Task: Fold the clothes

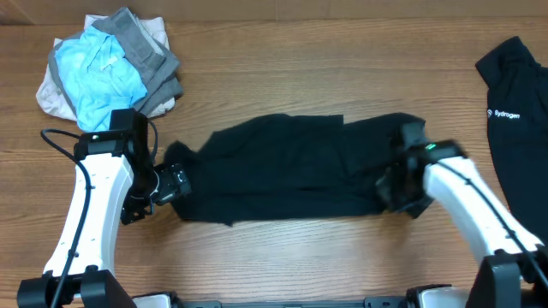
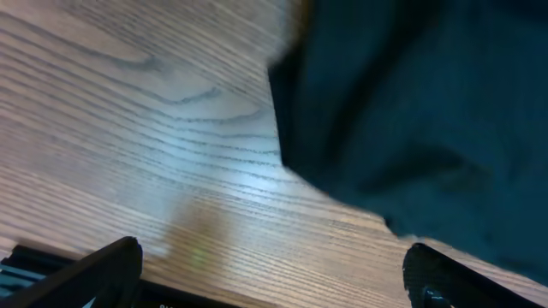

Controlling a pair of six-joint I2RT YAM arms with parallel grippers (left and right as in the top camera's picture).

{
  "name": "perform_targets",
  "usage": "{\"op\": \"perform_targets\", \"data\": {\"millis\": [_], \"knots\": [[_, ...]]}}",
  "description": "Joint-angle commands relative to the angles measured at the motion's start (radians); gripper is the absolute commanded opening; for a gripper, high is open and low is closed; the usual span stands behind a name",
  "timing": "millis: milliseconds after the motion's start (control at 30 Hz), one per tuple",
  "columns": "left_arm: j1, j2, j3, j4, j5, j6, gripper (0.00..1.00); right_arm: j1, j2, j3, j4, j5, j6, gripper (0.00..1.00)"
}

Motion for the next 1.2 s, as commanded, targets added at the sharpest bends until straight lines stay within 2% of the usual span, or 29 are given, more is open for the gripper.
{"op": "perform_targets", "data": {"millis": [0, 200, 300, 467, 633, 833, 1167], "knots": [[-0.003, 0.000, -0.014, 0.026, 0.001, 0.013, 1.00, -0.035, -0.036, 0.099, -0.019, -0.014, -0.090, 0.04], [-0.027, 0.009, -0.088, 0.076, 0.145, 0.153, 0.98, -0.038, -0.037, 0.148, -0.010, -0.025, -0.096, 0.04], [-0.051, 0.009, -0.122, 0.086, 0.159, 0.169, 0.97, -0.039, -0.037, 0.148, 0.016, -0.025, -0.096, 0.05], [-0.067, 0.009, -0.163, 0.082, 0.148, 0.134, 0.97, -0.080, -0.037, 0.148, 0.033, -0.025, -0.097, 0.06], [-0.066, 0.019, -0.189, 0.109, 0.029, 0.033, 0.95, -0.206, -0.037, 0.148, 0.053, -0.082, -0.165, 0.06], [-0.073, 0.037, -0.196, 0.133, 0.093, 0.017, 0.90, -0.356, -0.037, 0.148, 0.046, -0.141, -0.260, 0.05], [-0.176, 0.041, -0.286, 0.189, 0.142, -0.040, 0.87, -0.369, -0.037, 0.147, 0.047, -0.141, -0.279, 0.05]]}}
